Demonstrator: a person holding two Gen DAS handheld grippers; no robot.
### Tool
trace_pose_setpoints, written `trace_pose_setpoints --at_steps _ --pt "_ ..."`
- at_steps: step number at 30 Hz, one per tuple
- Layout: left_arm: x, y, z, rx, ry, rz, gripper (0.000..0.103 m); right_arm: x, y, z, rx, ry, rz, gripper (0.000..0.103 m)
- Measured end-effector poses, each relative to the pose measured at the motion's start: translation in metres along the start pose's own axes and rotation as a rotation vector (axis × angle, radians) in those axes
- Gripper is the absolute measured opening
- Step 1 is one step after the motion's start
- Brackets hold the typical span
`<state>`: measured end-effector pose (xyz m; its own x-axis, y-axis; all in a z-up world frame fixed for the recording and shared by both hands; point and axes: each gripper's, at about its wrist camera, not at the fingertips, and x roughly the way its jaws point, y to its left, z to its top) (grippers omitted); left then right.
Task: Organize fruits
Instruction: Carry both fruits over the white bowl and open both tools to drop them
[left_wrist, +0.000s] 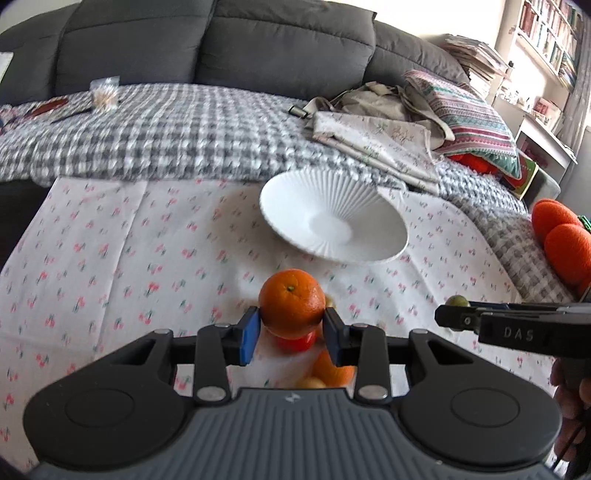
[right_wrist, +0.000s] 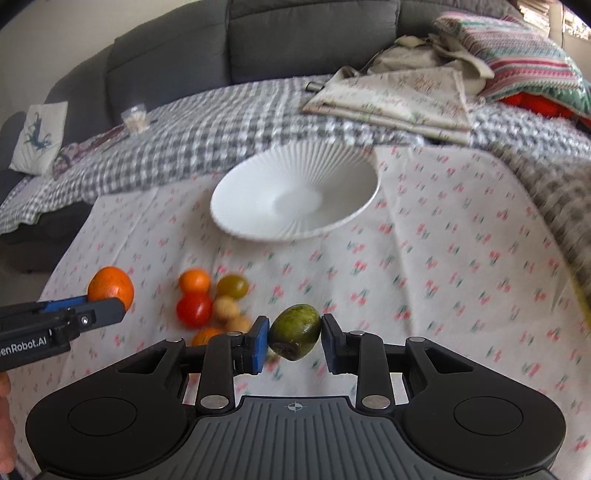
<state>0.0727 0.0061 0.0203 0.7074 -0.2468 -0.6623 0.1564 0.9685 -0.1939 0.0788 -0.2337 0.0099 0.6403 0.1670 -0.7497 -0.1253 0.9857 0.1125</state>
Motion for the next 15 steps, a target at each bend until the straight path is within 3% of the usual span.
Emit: trace_pose_setpoints --at_steps 15 --pt "0.065 -0.025 0.05 0.074 -0.045 0.008 0.035 0.032 -0.027 0.062 -0.015 -0.024 -0.023 0.029"
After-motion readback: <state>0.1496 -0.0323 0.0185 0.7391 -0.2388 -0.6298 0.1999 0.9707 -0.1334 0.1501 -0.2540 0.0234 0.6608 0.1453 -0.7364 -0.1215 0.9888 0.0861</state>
